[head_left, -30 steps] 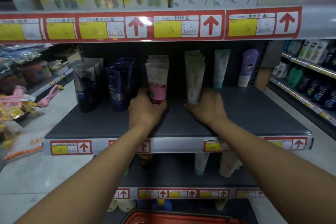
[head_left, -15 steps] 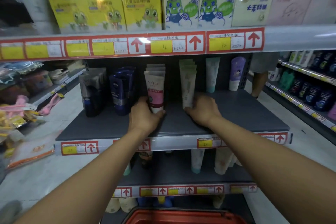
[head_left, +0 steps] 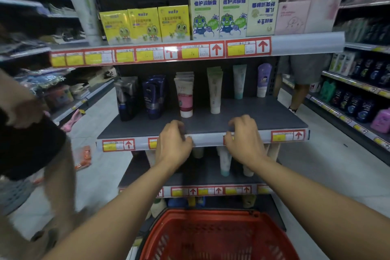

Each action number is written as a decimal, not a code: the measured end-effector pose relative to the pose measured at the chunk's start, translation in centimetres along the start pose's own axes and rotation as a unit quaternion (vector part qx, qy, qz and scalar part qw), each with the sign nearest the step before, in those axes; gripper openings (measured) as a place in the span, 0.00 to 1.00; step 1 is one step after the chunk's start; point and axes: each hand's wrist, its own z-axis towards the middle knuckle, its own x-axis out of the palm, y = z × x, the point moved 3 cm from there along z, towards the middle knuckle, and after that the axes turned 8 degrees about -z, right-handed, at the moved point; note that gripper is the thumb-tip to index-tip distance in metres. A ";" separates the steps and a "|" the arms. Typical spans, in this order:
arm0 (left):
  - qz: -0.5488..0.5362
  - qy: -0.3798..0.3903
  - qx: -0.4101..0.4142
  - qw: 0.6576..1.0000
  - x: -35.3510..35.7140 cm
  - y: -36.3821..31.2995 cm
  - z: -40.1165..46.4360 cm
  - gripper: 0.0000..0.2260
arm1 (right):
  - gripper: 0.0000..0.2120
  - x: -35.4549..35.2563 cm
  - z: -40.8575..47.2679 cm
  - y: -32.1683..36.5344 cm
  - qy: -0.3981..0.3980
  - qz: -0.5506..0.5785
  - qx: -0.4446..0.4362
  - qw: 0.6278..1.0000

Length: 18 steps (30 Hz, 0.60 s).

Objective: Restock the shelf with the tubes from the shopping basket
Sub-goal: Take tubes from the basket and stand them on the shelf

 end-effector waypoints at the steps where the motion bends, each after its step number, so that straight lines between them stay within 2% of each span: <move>1: 0.003 0.001 0.000 1.000 0.0 -0.1 -0.9 0.18 | 0.12 -0.5 -0.9 0.1 -0.022 -0.002 -0.006 1.000; 3: 0.000 0.003 -0.003 1.000 0.0 -0.3 -2.6 0.18 | 0.11 -1.2 -2.4 0.2 -0.038 -0.003 -0.012 0.999; 7: -0.001 0.011 -0.004 1.000 0.7 -0.2 -5.7 0.17 | 0.09 -1.6 -5.2 0.1 -0.015 -0.001 0.006 1.000; 10: -0.010 0.024 -0.010 1.000 1.3 0.0 -7.9 0.16 | 0.08 -1.1 -7.5 -0.4 0.012 -0.002 0.009 1.000; 18: 0.024 0.080 -0.025 0.996 4.3 2.9 -12.2 0.20 | 0.12 2.3 -14.0 -2.4 0.102 -0.011 0.034 0.994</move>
